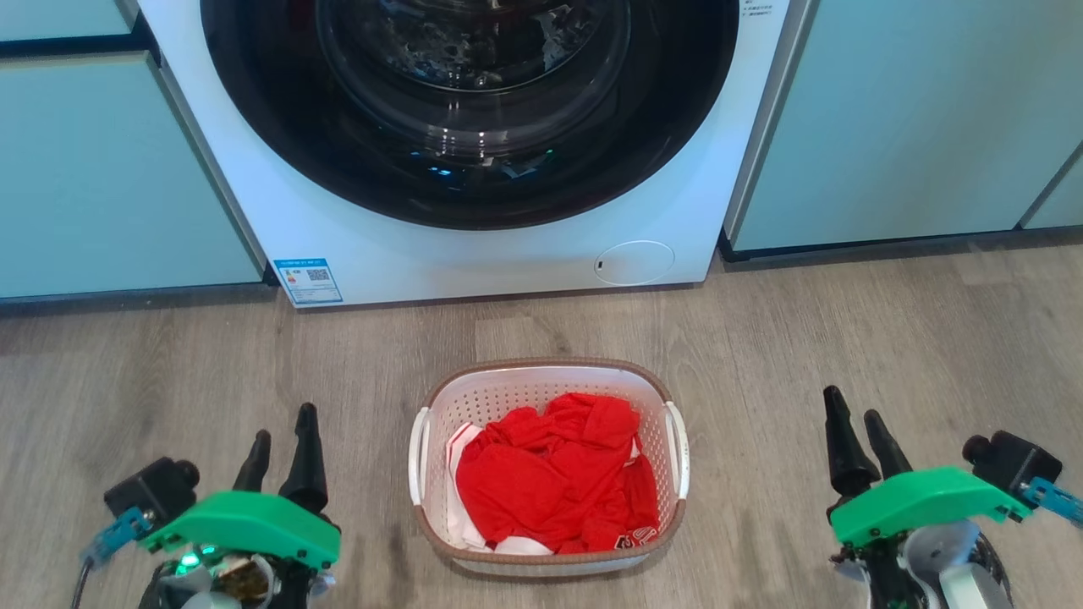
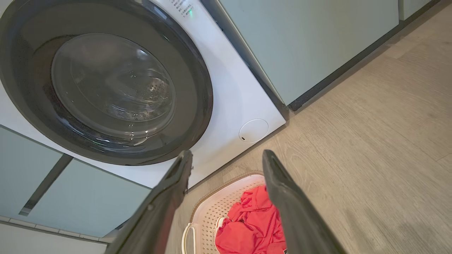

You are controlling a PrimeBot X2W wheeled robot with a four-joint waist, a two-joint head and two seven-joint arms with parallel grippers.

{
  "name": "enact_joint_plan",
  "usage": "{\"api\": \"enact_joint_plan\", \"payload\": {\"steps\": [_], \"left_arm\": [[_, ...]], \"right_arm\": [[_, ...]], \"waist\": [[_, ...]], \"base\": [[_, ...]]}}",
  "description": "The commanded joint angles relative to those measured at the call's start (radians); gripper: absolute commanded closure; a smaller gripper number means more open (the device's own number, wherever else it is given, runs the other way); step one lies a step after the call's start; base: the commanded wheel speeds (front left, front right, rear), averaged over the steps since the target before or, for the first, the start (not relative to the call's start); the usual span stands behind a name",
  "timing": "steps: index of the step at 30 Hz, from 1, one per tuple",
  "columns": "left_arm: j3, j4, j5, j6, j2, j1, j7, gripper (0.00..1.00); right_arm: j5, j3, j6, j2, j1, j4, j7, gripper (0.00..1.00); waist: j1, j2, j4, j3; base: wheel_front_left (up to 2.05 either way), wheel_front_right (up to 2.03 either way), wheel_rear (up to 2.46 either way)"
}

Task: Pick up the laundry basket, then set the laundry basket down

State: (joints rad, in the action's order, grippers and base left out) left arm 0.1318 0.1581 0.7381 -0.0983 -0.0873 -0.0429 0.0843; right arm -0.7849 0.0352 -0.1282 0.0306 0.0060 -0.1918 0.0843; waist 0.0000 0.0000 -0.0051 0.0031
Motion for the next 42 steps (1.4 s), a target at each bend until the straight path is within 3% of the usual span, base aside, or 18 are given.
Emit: {"api": "enact_joint_plan", "payload": {"steps": [1, 16, 42], "left_arm": [[-0.009, -0.046, -0.032, -0.007, -0.018, 0.029, 0.015, 0.00], [0.023, -0.078, -0.206, -0.054, -0.033, 0.014, 0.060, 0.00], [0.059, -0.113, -0.505, -0.090, -0.029, -0.023, 0.133, 0.00]], "right_arm": [[0.033, 0.018, -0.001, 0.012, -0.042, 0.043, 0.016, 0.00], [0.214, 0.055, -0.002, 0.014, -0.044, 0.062, 0.060, 0.00], [0.519, 0.112, -0.002, 0.018, -0.039, 0.086, 0.133, 0.00]], "waist": [[0.0000, 0.0000, 0.000, 0.000], [0.0000, 0.0000, -0.002, -0.002], [0.0000, 0.0000, -0.002, -0.008]], "base": [[0.00, 0.00, 0.00], [0.00, 0.00, 0.00], [0.00, 0.00, 0.00]]}}
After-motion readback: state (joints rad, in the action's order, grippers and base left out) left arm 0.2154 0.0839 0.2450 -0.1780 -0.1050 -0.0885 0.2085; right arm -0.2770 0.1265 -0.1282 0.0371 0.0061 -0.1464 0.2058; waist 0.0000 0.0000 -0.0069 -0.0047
